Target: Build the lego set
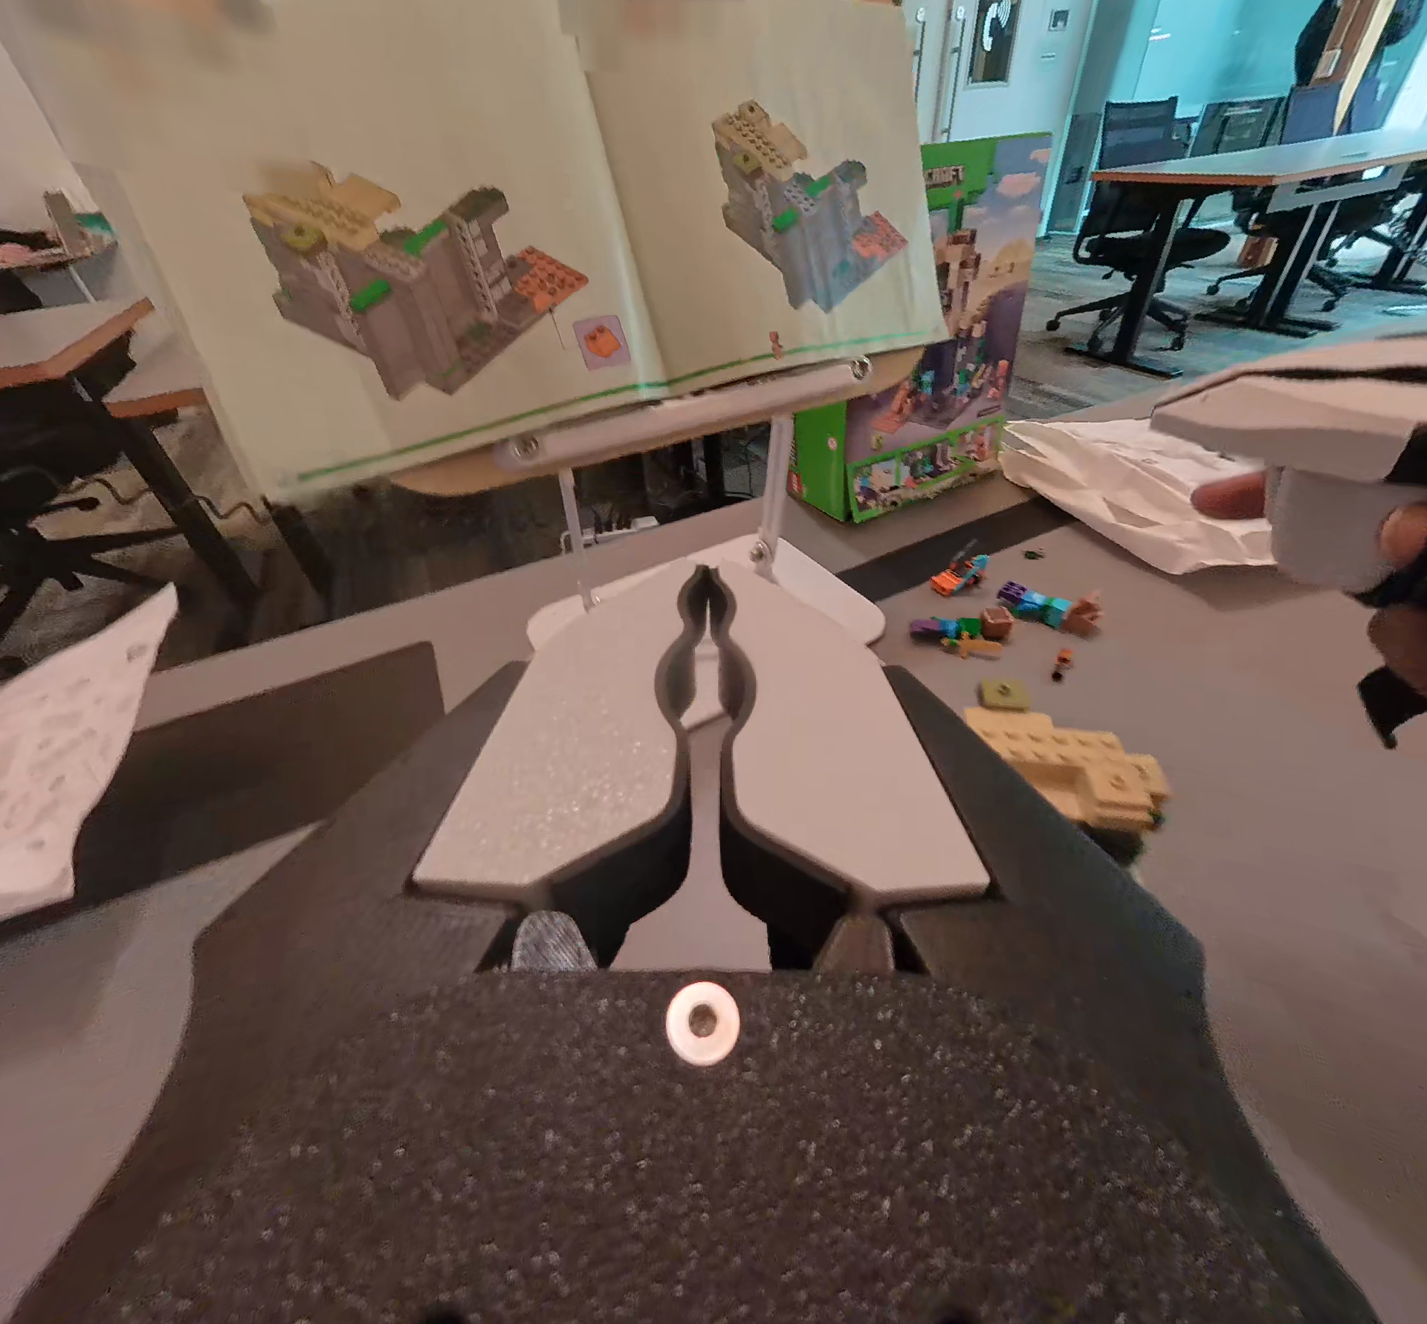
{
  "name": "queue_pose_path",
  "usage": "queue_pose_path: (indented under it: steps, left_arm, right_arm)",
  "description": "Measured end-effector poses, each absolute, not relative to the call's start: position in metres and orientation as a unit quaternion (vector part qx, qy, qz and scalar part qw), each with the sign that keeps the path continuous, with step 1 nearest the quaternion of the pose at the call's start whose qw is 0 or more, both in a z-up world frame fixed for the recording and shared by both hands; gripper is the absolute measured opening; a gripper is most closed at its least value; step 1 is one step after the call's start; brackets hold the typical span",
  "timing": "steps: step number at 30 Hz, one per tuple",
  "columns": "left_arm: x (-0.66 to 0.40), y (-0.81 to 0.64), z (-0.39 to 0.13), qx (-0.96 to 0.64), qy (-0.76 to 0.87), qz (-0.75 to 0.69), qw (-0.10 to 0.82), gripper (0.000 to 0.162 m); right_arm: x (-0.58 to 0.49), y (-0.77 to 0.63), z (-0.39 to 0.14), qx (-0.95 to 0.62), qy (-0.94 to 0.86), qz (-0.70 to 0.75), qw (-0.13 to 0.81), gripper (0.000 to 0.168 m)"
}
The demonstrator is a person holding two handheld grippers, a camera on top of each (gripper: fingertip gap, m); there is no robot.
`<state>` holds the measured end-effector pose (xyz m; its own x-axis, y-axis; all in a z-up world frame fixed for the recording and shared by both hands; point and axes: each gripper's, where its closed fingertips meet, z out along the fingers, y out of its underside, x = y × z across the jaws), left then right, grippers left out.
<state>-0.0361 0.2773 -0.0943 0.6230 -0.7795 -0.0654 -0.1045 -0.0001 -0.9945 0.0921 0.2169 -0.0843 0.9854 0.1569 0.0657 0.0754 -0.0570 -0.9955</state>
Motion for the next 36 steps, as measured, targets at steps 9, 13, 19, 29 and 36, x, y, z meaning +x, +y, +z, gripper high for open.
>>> queue_pose_path:
  steps: [9, 13, 19, 29, 36]
  left_arm:
    - [-0.055, 0.229, -0.164, -0.680, 0.364, -0.275, 0.575, 0.000]
    - [-0.052, 0.223, -0.188, -0.682, 0.395, -0.278, 0.549, 0.015]
    - [-0.048, 0.219, -0.194, -0.676, 0.397, -0.306, 0.540, 0.024]
    - [-0.040, 0.209, -0.196, -0.645, 0.436, -0.301, 0.550, 0.018]
    - [-0.041, 0.209, -0.187, -0.630, 0.427, -0.314, 0.567, 0.017]
  right_arm:
    - [0.074, 0.165, -0.160, -0.754, -0.108, 0.044, 0.647, 0.000]
    - [0.069, 0.165, -0.177, -0.767, -0.147, 0.066, 0.621, 0.018]
    - [0.062, 0.167, -0.205, -0.784, -0.175, 0.076, 0.591, 0.030]
    - [0.054, 0.191, -0.242, -0.815, -0.206, 0.059, 0.539, 0.023]
    - [0.044, 0.181, -0.242, -0.786, -0.291, 0.157, 0.522, 0.019]
